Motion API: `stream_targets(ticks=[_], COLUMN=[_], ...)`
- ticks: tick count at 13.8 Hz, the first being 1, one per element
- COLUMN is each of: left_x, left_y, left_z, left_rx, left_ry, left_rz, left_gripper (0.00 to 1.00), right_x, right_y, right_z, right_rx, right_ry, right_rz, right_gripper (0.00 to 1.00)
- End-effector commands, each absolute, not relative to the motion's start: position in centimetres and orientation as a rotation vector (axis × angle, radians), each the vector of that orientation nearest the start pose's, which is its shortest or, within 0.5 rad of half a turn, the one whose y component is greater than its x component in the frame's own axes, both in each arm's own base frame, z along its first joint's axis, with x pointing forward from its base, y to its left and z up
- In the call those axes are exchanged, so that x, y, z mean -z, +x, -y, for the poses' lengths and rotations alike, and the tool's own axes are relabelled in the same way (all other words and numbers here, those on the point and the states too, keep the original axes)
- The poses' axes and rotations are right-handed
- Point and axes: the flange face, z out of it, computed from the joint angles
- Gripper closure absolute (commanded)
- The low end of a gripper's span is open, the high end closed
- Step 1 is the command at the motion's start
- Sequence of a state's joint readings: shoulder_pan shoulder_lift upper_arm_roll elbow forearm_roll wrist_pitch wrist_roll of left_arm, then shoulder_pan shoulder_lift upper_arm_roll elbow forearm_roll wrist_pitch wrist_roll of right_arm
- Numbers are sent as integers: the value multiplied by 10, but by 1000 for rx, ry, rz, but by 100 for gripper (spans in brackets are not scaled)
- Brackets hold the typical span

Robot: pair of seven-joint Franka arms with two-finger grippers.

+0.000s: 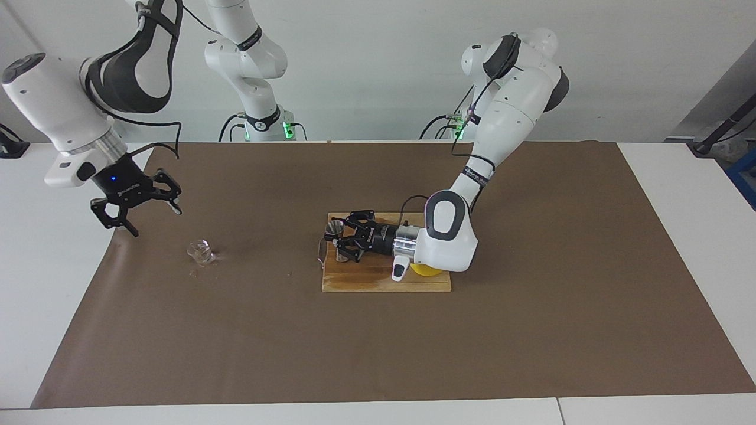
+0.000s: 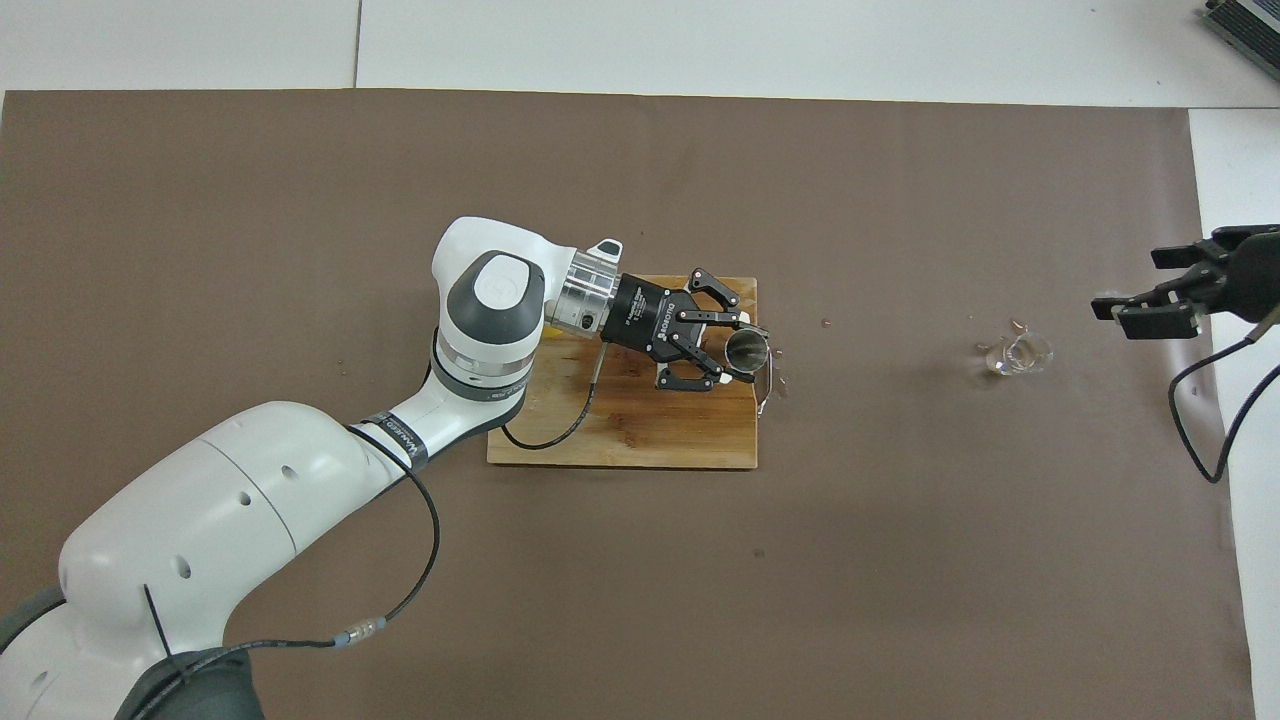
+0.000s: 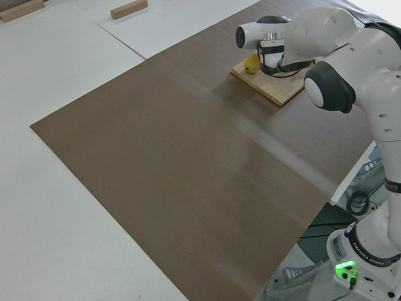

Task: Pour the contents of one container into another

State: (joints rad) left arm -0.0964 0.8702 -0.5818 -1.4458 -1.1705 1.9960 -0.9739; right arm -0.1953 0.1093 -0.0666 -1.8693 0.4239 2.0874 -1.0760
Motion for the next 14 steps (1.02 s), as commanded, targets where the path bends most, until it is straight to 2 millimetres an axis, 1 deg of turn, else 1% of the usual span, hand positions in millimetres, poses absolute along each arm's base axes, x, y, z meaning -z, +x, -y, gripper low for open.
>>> stream_targets(ticks=[1,2,3,4,5,6,7,8,9,10,11,12,13,14], left_x=[-267,-266,-266,-265,-264,-264,-264,-264,-264,-263,-263,-263,-263,-263], left_y=[590,590,591,593,593,593,593,593,593,593,593,593,592,592], left_z=[433,432,432,430,430,430,430,430,430,430,430,430,430,430], left_rx=[1363,1361,1354,1345,1346,1346,1344,1345,1344,1345,1346,1346,1349,1350], left_ry=[1601,1602,1597,1593,1589,1588,1588,1586,1587,1587,1587,1587,1586,1586], left_rz=[-1042,-1043,-1055,-1070,-1073,-1072,-1073,-1074,-1072,-1073,-1074,-1074,-1077,-1078], left_gripper=[68,68,66,66,66,68,69,71,72,69,62,59,50,37], right_x=[-443,-436,-426,-411,-397,-390,-384,-376,-358,-336,-311,-299,-294,-279], right_y=[590,590,589,587,586,586,581,573,568,561,554,553,551,550], right_z=[158,165,172,186,193,192,191,203,209,217,225,228,229,230], right_rx=[556,584,598,622,652,688,695,717,755,791,801,822,824,818], right_ry=[-2645,-2614,-2572,-2539,-2483,-2422,-2366,-2307,-2215,-2119,-2043,-1995,-1975,-1961], right_rz=[963,982,1006,1018,1080,1141,1187,1218,1243,1258,1250,1283,1288,1273], right_gripper=[0,0,0,0,0,0,0,0,0,0,0,0,0,0])
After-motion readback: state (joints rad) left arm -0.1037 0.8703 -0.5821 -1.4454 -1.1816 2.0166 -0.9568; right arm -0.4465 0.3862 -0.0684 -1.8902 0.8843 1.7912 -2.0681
